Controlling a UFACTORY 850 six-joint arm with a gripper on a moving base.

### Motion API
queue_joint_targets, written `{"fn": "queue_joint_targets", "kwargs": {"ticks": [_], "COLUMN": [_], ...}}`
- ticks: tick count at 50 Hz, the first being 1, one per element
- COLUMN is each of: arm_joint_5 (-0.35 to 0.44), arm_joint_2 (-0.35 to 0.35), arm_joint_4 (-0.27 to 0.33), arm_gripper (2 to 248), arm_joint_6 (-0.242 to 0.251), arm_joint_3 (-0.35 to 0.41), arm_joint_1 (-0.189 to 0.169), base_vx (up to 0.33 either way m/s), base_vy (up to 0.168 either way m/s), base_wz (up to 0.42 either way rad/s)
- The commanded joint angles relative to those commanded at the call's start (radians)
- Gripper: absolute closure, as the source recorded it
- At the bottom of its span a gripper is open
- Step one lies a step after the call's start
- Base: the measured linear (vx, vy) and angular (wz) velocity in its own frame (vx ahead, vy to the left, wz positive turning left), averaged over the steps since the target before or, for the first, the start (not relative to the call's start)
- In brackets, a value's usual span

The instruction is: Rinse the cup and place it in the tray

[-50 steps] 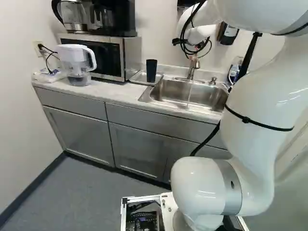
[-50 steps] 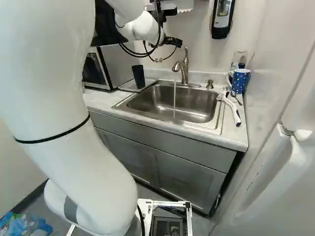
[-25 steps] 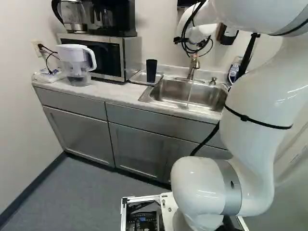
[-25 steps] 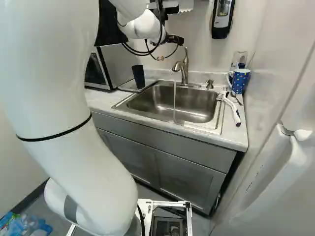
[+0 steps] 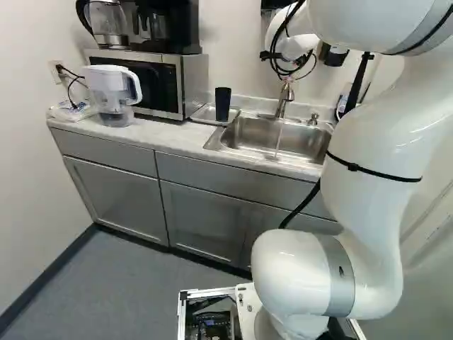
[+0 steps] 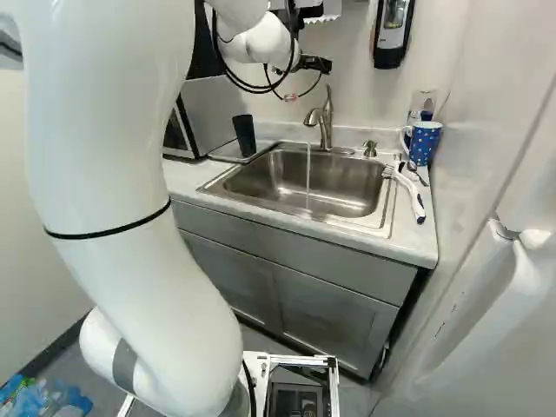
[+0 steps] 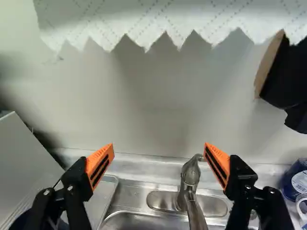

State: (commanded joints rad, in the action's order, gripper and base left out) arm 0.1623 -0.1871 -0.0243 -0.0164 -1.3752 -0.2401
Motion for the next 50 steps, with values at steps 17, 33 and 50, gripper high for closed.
{"fn": "queue_joint_targets", "kwargs": {"ticks": [17,33,50], "arm_joint_5": [0.000,-0.003,-0.024], "arm_joint_2": [-0.038,-0.059,-0.068], "arm_joint_4": [0.000,0.000,0.000], "arm_gripper": [3,3,3], "arm_joint_6": [0.000,0.000,0.000], "arm_joint_3": [-0.042,-0.065,-0.075], "arm_joint_1": [-0.005,-0.003,-0.002], "base_vx": [0.000,0.000,0.000], "base_vy": [0.000,0.000,0.000], "base_wz": [0.000,0.000,0.000]}}
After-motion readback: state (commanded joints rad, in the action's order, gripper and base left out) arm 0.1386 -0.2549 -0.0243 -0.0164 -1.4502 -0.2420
